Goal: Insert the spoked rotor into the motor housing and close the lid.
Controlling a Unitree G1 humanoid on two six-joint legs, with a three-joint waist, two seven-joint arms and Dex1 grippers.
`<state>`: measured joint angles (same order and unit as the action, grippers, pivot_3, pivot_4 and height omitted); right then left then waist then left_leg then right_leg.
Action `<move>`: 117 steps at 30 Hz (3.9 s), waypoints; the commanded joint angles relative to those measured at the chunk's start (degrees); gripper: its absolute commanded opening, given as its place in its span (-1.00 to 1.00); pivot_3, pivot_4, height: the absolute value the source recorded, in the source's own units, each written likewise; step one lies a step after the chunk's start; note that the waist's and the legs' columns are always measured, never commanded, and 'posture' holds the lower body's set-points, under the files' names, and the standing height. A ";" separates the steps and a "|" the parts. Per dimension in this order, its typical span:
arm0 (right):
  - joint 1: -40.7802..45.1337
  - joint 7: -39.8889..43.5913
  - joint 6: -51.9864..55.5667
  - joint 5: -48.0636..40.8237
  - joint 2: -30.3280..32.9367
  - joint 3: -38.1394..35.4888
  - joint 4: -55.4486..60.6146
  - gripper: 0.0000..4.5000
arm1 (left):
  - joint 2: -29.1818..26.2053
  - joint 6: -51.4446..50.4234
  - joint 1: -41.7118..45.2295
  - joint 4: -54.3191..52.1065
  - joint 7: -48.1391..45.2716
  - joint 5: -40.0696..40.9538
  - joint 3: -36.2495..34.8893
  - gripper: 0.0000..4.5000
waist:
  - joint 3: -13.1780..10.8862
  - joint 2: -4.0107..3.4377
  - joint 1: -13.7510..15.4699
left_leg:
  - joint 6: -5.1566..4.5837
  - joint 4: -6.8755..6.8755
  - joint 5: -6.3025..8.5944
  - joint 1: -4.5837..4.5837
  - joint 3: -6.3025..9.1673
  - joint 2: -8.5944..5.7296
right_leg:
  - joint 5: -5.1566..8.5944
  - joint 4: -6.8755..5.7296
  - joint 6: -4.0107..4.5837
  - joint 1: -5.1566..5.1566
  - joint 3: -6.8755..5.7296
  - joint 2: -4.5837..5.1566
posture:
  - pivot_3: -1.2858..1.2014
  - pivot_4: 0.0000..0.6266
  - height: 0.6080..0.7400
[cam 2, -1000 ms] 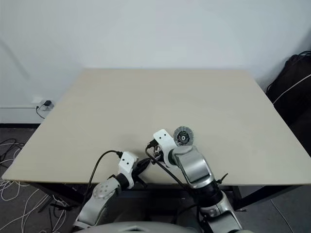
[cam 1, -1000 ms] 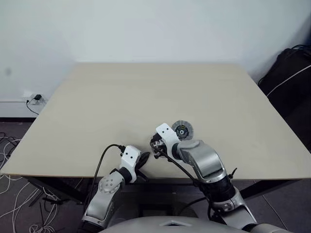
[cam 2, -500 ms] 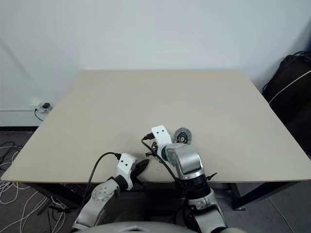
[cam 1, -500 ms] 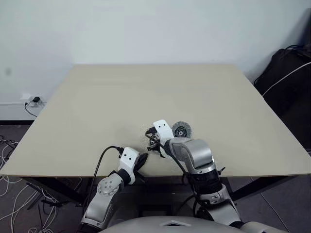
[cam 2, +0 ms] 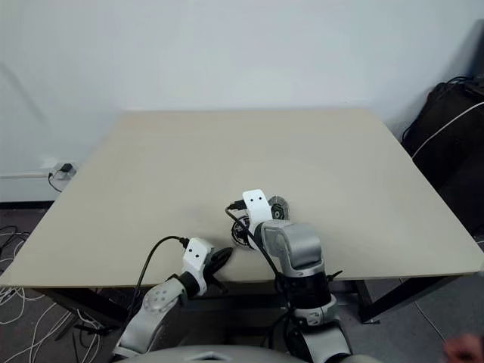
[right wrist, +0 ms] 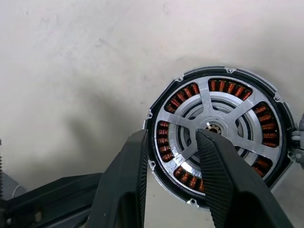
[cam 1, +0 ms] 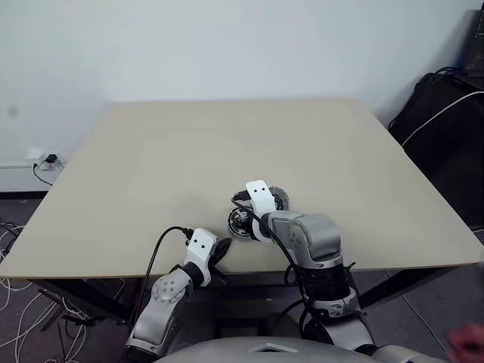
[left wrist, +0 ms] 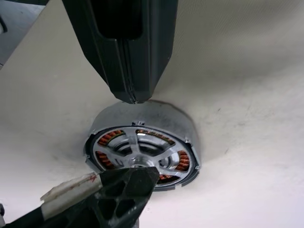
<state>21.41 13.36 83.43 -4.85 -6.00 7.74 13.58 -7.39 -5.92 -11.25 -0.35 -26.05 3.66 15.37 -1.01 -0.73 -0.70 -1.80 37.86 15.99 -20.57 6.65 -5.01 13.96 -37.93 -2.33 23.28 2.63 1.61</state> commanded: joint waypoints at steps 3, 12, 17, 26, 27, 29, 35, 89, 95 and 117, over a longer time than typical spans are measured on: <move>0.09 -0.47 1.40 -2.83 -1.69 -1.00 3.21 -0.24 | -0.15 0.24 1.05 -1.06 -0.57 0.57 0.05 -1.00 | -0.01 -0.01 -0.02 | 0.00 -0.01 0.00 0.00 0.01 0.00 | 0.00 0.00 0.00 0.00 0.02 0.00 | 0.03 -1.00 1.00; -0.41 1.74 7.27 -10.02 -4.80 -4.11 6.00 -0.24 | -0.45 0.04 1.04 -1.19 -0.74 0.56 -0.02 -1.00 | -0.03 -0.01 -0.04 | -0.01 -0.03 0.00 -0.03 0.03 0.00 | 0.01 0.04 -0.01 0.01 0.02 0.01 | 0.03 -1.00 1.00; -0.45 0.93 8.12 -11.97 -4.90 -4.53 6.24 -0.24 | -0.75 -0.14 1.02 -1.50 -0.75 0.57 0.10 -1.00 | -0.05 -0.02 -0.05 | 0.00 -0.04 0.00 -0.03 0.03 0.00 | 0.01 0.05 -0.01 0.02 0.02 0.01 | 0.03 -1.00 1.00; -1.12 -0.41 7.85 -13.72 -4.47 -4.45 6.09 -0.24 | -0.97 0.00 1.24 -1.14 -1.22 0.63 0.22 -1.00 | -0.07 -0.02 -0.05 | -0.01 -0.08 0.01 -0.04 0.04 0.01 | 0.01 0.11 -0.02 0.03 0.02 0.02 | 0.03 -1.00 1.00; -1.14 -0.45 7.78 -13.84 -4.34 -4.43 6.01 -0.24 | -0.97 0.03 1.32 -1.02 -1.30 0.64 0.21 -1.00 | -0.07 -0.02 -0.05 | -0.01 -0.09 0.01 -0.04 0.04 0.01 | 0.01 0.11 -0.02 0.03 0.02 0.02 | 0.03 -1.00 1.00; -1.12 -0.55 7.73 -13.95 -4.25 -4.46 5.93 -0.24 | -0.95 0.08 1.49 -0.77 -1.44 0.61 0.17 -1.00 | -0.08 -0.02 -0.05 | -0.01 -0.09 0.01 -0.04 0.04 0.01 | 0.01 0.11 -0.02 0.03 0.02 0.02 | 0.03 -1.00 1.00; -0.93 -0.34 7.44 -14.81 -2.37 -3.83 5.86 -0.24 | -0.80 0.51 1.98 0.20 -1.86 0.50 0.10 -1.00 | -0.11 -0.01 -0.06 | -0.01 -0.12 0.01 -0.05 0.04 0.01 | 0.02 0.13 -0.02 0.04 0.02 0.02 | 0.03 -1.00 1.00; 16.21 38.30 -45.48 15.81 31.92 38.35 -19.05 -0.41 | -0.49 7.82 0.85 5.78 -0.14 0.19 -1.62 -1.00 | -0.61 0.45 1.52 | -0.05 -0.02 -0.01 -0.09 0.05 0.03 | -0.11 0.17 0.17 0.00 -0.11 0.04 | 0.03 -1.00 1.00; 15.96 39.40 -45.90 17.37 31.78 38.16 -19.18 -0.97 | -0.17 8.12 0.99 6.04 -0.17 0.24 -1.61 -1.00 | -0.59 0.47 1.63 | -0.04 0.02 -0.01 -0.08 0.05 0.02 | -0.11 0.16 0.10 -0.02 -0.13 0.04 | 0.03 -1.00 1.00; -1.27 27.67 -8.81 7.22 25.78 17.70 9.51 -0.97 | 0.51 6.92 1.30 5.55 -0.69 0.24 -0.90 -1.00 | -0.59 0.46 2.84 | -0.11 0.00 0.05 -0.34 0.09 0.00 | -0.23 0.23 0.32 0.17 -0.08 0.09 | 0.03 -1.00 1.00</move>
<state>20.38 42.26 70.91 3.88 20.36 27.77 18.19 -7.07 0.41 -10.69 6.41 -26.35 3.50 14.18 -1.60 -0.27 2.14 -1.91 37.85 16.05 -20.91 6.74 -5.01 13.73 -37.70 -2.02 23.45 2.56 1.70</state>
